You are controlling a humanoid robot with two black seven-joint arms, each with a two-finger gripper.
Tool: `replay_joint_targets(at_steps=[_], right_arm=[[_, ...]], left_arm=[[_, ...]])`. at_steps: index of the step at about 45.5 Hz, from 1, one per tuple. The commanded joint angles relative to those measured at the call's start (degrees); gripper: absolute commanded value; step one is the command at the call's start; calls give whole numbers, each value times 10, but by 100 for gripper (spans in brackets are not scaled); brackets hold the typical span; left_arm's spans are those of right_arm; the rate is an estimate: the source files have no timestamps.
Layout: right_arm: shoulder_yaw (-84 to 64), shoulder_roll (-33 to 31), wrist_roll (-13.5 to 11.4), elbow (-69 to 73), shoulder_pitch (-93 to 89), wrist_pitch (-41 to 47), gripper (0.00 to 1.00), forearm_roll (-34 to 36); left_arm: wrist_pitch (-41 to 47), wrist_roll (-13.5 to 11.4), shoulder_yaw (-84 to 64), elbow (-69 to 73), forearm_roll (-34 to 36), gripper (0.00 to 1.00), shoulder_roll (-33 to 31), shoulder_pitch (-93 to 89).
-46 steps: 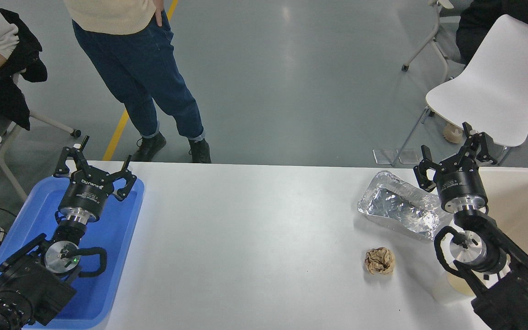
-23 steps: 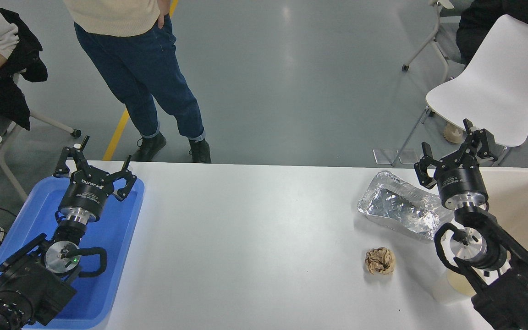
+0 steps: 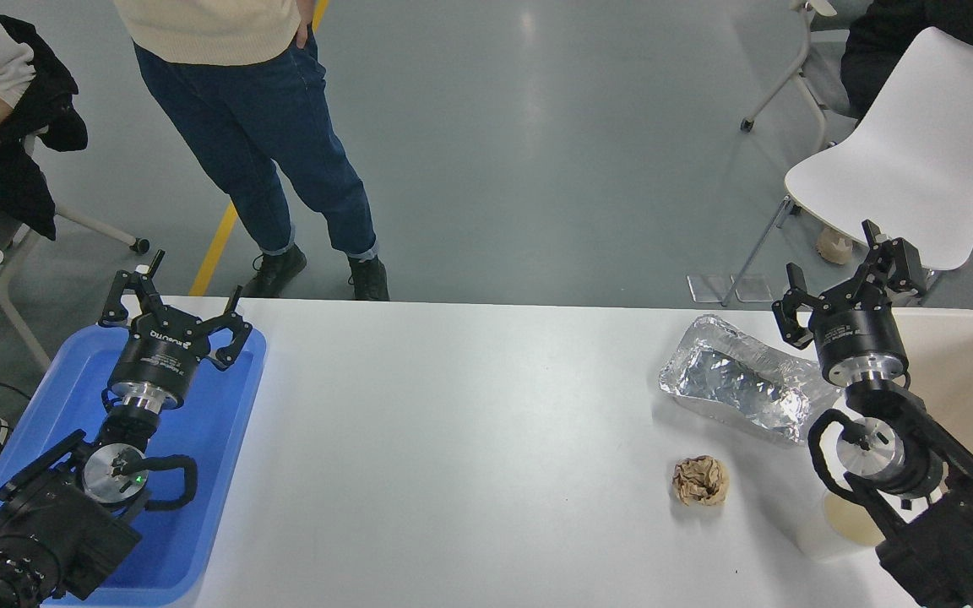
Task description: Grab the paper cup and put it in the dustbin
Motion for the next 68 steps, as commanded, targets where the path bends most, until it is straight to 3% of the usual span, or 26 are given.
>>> replay_joint_targets(at_steps=[1,6,9,23,33,41,50,65,68], right_arm=[[-23,-28,-1,-8,-1,-5,100,0],[-31,-38,-5,-10,-4,-3,100,2],[-82,-77,-4,-4,-1,-5,100,9],[-472,-239,-3,1,139,9,100,50],[-792,-281,-2,11,324,14,100,51],[-931,-328,-2,37,438,61,100,50],[-1137,-312,-2,43,592,133,100,47],[-1429,-235,-5,57,874,433,100,39],[-1462,-216,-4,57,931,433,100,28]], left_arm=[[0,0,0,0,0,100,0,0],[1,0,0,0,0,100,0,1],[0,0,-1,0,0,100,0,0],[0,0,-1,0,0,100,0,0],[0,0,0,0,0,100,0,0],[0,0,0,0,0,100,-1,0],[0,1,0,0,0,100,-1,-1],[0,1,0,0,1,100,-1,-1],[0,1,0,0,1,100,-1,-1]])
